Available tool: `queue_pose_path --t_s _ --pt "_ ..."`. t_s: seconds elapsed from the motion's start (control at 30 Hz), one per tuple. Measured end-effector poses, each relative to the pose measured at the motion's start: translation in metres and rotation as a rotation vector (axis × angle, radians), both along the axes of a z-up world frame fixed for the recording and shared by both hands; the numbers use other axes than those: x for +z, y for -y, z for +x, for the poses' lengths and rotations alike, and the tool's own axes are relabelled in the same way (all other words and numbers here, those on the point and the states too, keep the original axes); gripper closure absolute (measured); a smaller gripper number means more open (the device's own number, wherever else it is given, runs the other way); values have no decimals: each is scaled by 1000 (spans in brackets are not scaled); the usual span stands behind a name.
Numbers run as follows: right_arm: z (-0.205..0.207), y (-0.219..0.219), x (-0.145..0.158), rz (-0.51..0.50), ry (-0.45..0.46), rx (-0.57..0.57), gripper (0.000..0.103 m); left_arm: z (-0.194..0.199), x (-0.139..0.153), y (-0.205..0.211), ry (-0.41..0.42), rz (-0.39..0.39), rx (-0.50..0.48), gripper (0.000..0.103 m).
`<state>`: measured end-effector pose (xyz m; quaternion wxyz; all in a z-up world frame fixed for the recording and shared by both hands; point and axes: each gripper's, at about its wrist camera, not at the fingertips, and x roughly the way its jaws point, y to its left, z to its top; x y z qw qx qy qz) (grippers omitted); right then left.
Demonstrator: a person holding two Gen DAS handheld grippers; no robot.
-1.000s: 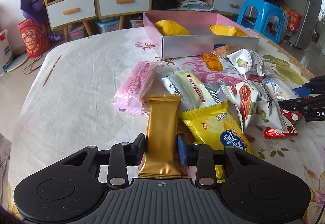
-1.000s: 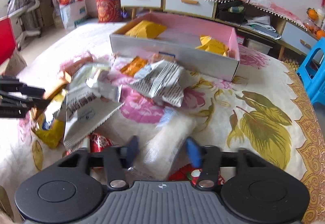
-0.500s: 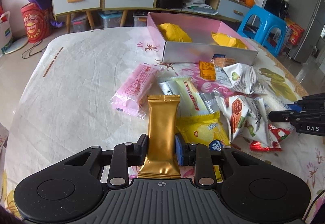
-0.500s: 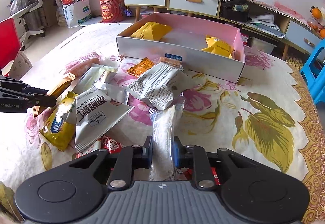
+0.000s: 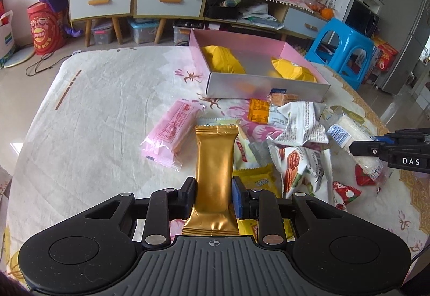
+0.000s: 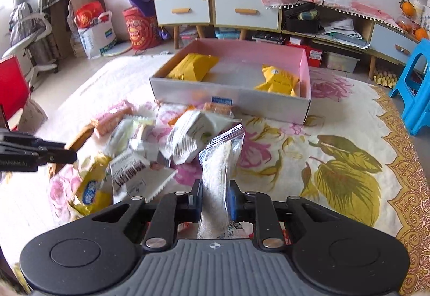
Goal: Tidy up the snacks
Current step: 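Carry the gold bar and clear packet into the pink box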
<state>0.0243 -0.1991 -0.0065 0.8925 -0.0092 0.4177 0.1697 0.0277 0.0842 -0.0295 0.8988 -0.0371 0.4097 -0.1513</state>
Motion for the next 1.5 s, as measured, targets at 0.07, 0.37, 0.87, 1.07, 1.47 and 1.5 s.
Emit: queue_pose_path --t_s 0.07,0.37,0.87,1.07,1.47,1.5 --pt "2 2 4 11 7 -10 94 2 4 2 4 -6 2 77" --pt "15 2 25 53 51 -35 94 18 19 20 15 -21 0 77" --pt "59 -3 39 92 86 -101 94 59 36 46 35 -71 45 77" --pt "80 -4 35 111 77 -139 94 82 38 53 35 -100 87 77" --pt "126 9 20 231 32 -278 94 134 30 78 54 -118 138 77" --pt "131 11 18 247 27 -291 94 139 28 83 58 -103 132 77"
